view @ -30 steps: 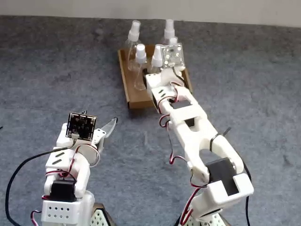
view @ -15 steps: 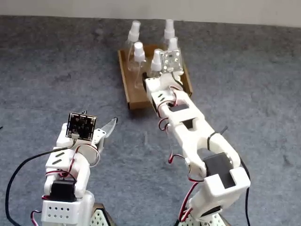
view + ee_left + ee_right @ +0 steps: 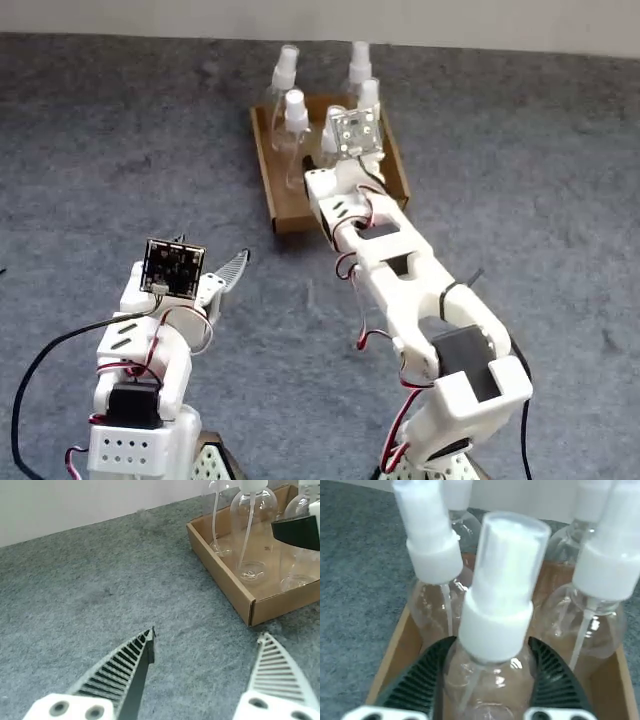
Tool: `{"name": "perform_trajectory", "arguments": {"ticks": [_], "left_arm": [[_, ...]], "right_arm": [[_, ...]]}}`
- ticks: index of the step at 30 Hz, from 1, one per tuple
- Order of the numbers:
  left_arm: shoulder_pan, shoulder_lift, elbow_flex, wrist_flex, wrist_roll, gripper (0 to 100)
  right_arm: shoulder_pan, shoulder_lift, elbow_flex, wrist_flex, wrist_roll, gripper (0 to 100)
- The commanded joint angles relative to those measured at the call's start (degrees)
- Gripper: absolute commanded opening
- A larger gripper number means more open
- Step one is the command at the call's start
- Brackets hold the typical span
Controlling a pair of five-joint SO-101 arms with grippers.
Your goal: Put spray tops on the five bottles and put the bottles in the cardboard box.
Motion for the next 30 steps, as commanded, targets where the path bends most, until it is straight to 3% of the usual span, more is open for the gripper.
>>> {"name": "perform_trajectory", "arguments": {"ticks": [1, 10, 30], "left_arm": [[0.9, -0.7, -0.1, -1.5, -0.2, 25], [0.9, -0.7, -0.1, -1.5, -0.2, 25], [0.9, -0.4, 0.0, -2.6, -0.2, 25]], "right_arm": [[-0.3, -1.2, 0.1, -0.5, 0.5, 16.3], [-0.3, -1.4, 0.1, -0.5, 0.5, 22.4], [-0.2, -9.9, 0.7, 5.1, 0.4, 23.5]]}}
